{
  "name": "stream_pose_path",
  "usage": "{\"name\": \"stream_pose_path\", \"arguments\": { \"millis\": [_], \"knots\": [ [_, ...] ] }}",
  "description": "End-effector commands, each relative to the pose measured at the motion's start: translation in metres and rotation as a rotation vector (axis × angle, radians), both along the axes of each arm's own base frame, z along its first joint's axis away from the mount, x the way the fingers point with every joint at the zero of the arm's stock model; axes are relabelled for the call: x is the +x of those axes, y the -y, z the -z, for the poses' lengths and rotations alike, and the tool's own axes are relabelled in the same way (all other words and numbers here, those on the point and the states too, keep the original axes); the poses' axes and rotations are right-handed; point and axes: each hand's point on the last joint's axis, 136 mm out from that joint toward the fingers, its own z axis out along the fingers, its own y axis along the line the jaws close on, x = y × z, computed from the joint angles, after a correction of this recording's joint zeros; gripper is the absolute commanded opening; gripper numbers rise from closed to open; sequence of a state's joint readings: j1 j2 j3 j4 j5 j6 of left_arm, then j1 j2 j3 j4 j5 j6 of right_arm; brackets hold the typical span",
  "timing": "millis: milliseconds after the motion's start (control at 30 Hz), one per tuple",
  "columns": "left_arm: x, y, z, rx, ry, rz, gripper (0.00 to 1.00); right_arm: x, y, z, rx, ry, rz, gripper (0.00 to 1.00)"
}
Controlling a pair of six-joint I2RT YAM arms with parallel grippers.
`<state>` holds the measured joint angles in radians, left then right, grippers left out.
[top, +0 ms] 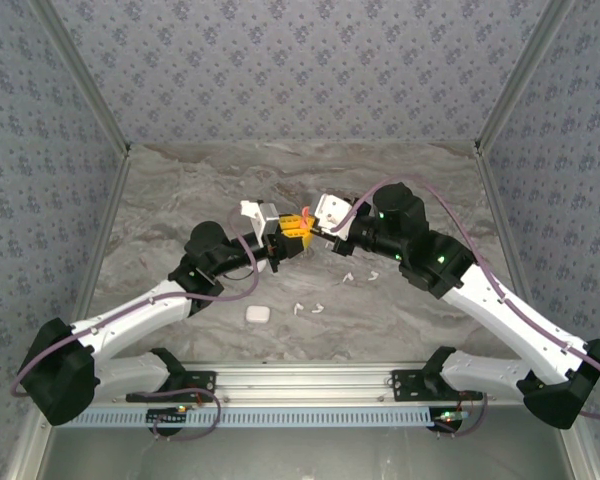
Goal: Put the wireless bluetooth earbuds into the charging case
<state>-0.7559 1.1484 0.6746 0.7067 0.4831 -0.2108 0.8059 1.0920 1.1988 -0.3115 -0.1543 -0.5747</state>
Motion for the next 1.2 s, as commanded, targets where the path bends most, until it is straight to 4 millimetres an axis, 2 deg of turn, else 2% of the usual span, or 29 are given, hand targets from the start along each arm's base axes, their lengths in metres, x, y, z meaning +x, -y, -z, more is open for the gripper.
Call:
{"name": "stream_pose_path", "arguments": {
  "millis": [0, 233, 500, 600, 667, 833, 1033, 1167],
  "knots": [
    [-0.007, 0.001, -0.025, -0.053, 0.057, 0.02, 0.0, -0.01, -0.002, -0.004, -0.011, -0.014, -0.046, 0.23],
    [-0.006, 0.0, -0.025, -0.056, 0.056, 0.012, 0.0, -0.015, 0.0, -0.008, -0.005, -0.036, -0.072, 0.32],
    [-0.005, -0.002, -0.023, -0.057, 0.054, -0.003, 0.0, -0.018, 0.006, -0.039, 0.084, -0.047, -0.083, 0.48],
    [-0.005, -0.003, -0.022, -0.056, 0.055, -0.004, 0.0, -0.018, 0.014, -0.052, 0.15, -0.092, -0.077, 0.58],
    [-0.005, -0.003, -0.021, -0.057, 0.055, -0.006, 0.0, -0.013, 0.022, -0.055, 0.192, -0.151, -0.06, 0.69],
    [-0.006, -0.004, -0.023, -0.061, 0.058, -0.005, 0.0, 0.0, 0.037, -0.042, 0.274, -0.392, -0.038, 1.0],
    [-0.008, -0.004, -0.023, -0.063, 0.061, -0.002, 0.0, 0.006, 0.032, -0.011, 0.321, -0.685, -0.07, 1.0],
    [-0.008, -0.005, -0.022, -0.062, 0.06, -0.003, 0.0, 0.004, 0.024, 0.004, 0.325, -0.803, -0.11, 1.0]
  ]
}}
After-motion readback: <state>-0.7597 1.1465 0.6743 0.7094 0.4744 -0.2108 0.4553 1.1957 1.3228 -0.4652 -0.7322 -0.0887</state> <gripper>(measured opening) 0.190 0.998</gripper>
